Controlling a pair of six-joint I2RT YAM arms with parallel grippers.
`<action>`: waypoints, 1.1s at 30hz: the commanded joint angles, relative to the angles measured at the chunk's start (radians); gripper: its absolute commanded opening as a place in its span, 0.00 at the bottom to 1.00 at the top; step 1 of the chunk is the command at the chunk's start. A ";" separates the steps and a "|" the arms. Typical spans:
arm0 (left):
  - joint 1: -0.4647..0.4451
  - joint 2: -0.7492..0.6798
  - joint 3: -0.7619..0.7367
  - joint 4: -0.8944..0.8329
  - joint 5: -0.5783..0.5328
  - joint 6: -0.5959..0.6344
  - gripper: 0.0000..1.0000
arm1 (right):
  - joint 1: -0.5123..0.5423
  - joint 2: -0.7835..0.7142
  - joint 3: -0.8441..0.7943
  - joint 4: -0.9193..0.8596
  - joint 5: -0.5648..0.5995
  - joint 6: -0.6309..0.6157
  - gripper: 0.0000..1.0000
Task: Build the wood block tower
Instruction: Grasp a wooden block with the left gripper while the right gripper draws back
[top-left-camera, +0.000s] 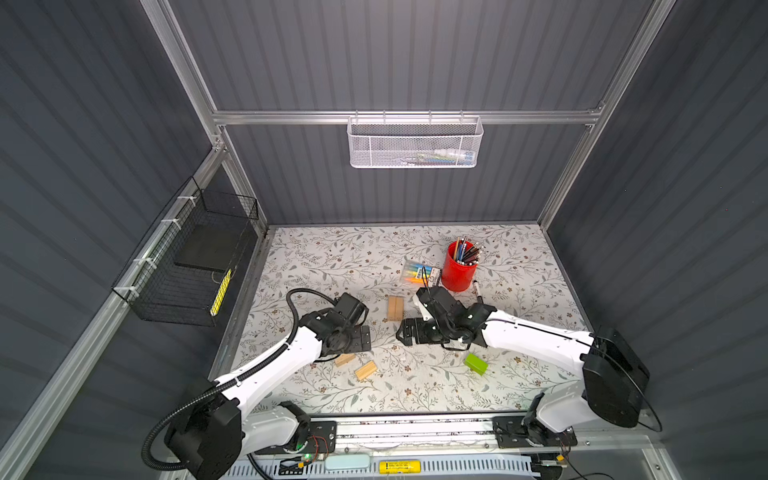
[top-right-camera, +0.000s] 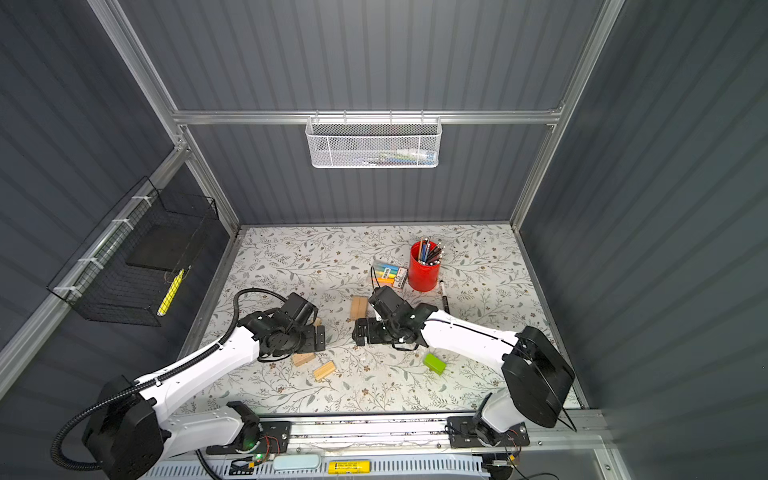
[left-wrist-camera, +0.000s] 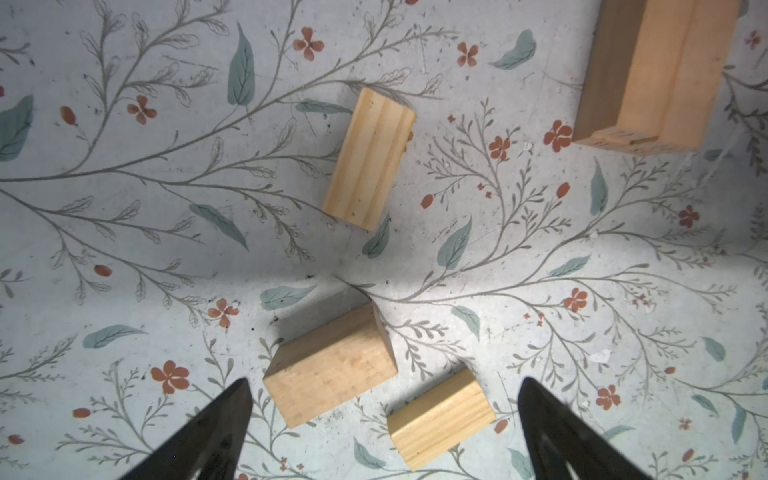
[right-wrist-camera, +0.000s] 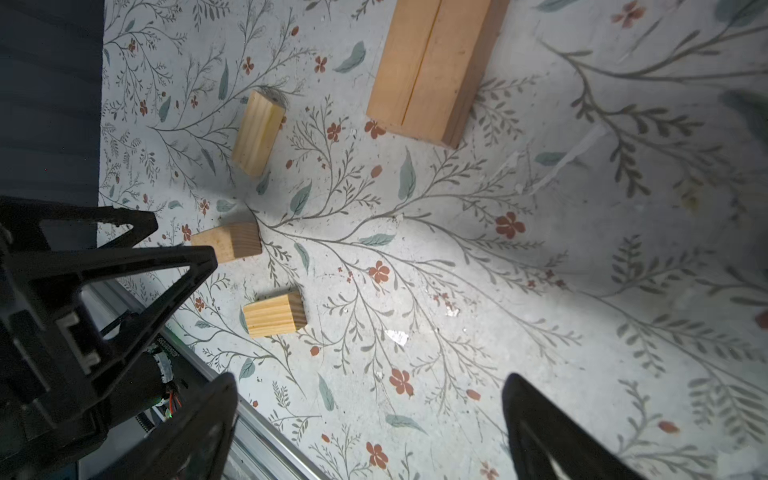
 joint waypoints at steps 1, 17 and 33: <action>0.011 0.039 -0.016 -0.003 0.003 0.042 1.00 | 0.006 -0.034 -0.045 0.064 0.001 0.050 0.99; 0.019 0.110 -0.052 -0.052 0.052 0.015 0.90 | 0.007 -0.048 -0.082 0.082 0.001 0.056 0.99; -0.067 0.104 -0.037 -0.051 0.075 -0.065 0.69 | 0.007 -0.039 -0.066 0.079 0.008 0.045 0.99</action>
